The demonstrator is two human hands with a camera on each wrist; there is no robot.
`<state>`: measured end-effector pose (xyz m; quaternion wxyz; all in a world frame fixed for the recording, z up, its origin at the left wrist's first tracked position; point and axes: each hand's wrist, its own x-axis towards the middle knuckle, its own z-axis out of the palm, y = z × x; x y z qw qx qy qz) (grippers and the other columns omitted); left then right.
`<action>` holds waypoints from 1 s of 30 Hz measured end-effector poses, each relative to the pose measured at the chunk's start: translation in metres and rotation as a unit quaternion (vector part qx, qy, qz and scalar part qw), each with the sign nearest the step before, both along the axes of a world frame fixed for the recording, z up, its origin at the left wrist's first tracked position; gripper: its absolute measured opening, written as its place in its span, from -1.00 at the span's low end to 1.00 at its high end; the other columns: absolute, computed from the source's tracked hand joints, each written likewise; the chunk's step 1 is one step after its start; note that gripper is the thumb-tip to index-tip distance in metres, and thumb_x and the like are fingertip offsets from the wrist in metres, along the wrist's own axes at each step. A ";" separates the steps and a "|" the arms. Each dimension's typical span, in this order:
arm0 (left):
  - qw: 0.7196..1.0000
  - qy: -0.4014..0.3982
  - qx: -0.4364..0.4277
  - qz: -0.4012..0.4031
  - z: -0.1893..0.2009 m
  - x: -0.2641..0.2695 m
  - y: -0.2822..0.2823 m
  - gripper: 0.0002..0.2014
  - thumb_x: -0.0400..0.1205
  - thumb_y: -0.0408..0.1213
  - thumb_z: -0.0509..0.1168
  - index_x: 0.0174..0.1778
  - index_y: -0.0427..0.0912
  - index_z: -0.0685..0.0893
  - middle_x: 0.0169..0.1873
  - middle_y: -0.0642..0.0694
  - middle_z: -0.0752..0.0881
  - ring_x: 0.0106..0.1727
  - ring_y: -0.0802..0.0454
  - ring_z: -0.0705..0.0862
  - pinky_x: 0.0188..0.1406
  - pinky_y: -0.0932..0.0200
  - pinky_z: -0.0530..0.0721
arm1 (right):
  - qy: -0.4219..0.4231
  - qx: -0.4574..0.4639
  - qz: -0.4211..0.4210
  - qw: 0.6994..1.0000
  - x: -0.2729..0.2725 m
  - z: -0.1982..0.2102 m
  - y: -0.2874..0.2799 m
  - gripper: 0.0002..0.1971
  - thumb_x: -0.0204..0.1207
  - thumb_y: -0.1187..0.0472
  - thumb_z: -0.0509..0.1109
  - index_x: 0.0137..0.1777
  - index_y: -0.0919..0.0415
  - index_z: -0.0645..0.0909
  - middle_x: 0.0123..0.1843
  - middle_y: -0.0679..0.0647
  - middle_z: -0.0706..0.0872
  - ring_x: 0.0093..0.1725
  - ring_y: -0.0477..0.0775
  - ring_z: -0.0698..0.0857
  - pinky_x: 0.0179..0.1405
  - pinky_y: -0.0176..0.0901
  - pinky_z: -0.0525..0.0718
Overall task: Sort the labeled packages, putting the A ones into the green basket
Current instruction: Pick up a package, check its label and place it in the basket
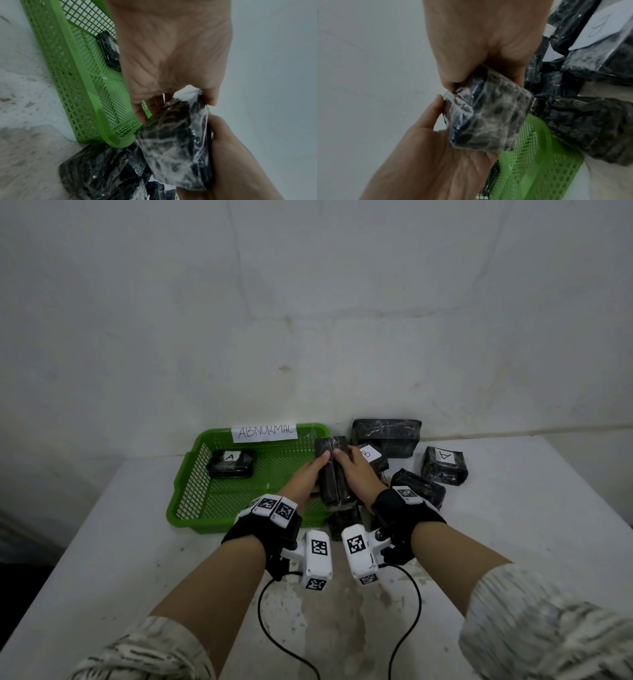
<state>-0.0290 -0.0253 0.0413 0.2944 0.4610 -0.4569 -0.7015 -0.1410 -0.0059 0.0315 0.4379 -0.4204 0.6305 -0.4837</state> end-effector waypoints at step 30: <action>0.992 0.097 0.071 0.040 0.004 0.013 -0.009 -0.57 0.70 0.04 0.09 0.36 -0.16 0.50 0.24 -0.30 0.59 0.17 -0.28 0.60 -0.06 -0.01 0.68 | -0.146 0.017 0.080 0.986 -0.003 0.016 0.015 -0.57 0.67 0.12 0.27 0.53 -0.01 0.42 0.46 0.25 0.53 0.25 0.33 0.65 -0.48 -0.21 0.72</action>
